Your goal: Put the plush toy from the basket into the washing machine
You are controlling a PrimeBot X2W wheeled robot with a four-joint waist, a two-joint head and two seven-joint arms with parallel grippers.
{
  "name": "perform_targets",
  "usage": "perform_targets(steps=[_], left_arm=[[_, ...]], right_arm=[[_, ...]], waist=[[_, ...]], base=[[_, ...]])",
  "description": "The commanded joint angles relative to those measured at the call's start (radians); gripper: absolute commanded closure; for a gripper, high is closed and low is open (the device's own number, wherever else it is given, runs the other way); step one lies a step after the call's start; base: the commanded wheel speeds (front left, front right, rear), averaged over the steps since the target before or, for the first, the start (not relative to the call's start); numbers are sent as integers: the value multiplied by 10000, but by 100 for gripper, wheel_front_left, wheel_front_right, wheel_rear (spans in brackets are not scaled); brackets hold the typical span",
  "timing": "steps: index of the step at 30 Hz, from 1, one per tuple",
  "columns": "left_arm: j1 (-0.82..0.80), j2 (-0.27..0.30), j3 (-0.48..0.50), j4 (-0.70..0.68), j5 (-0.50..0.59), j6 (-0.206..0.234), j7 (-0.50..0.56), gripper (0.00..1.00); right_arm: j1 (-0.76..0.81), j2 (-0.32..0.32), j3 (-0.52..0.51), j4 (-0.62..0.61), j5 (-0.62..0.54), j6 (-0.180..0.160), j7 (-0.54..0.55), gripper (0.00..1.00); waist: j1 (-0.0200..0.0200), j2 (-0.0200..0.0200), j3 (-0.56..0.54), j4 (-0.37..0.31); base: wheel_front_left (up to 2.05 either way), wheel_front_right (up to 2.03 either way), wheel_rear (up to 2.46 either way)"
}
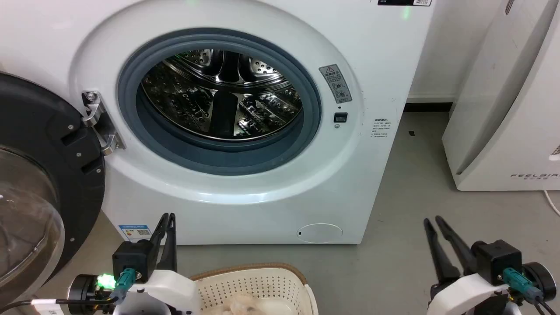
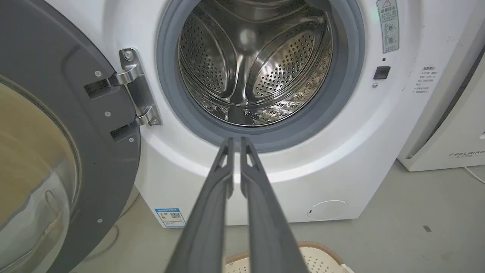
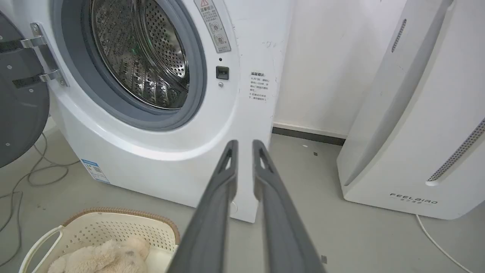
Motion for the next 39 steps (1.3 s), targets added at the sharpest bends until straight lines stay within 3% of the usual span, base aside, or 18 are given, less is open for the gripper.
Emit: perform_targets(steps=[1, 22, 39], left_arm=[[1, 0, -6, 1, -1, 0, -3, 0], [-156, 30, -293, 574, -219, 17, -300, 0], [-942, 217, -617, 1976, -438, -167, -320, 0]], right_arm=[[1, 0, 2, 0, 3, 0, -3, 0], [-89, 0, -68, -78, 103, -1, -410, 0], [-428, -1, -30, -330, 239, -3, -763, 0]], waist=[[0, 0, 0, -1], [0, 0, 377, -99], [0, 0, 1294, -269]], base=[[0, 0, 0], [0, 0, 0], [0, 0, 0]])
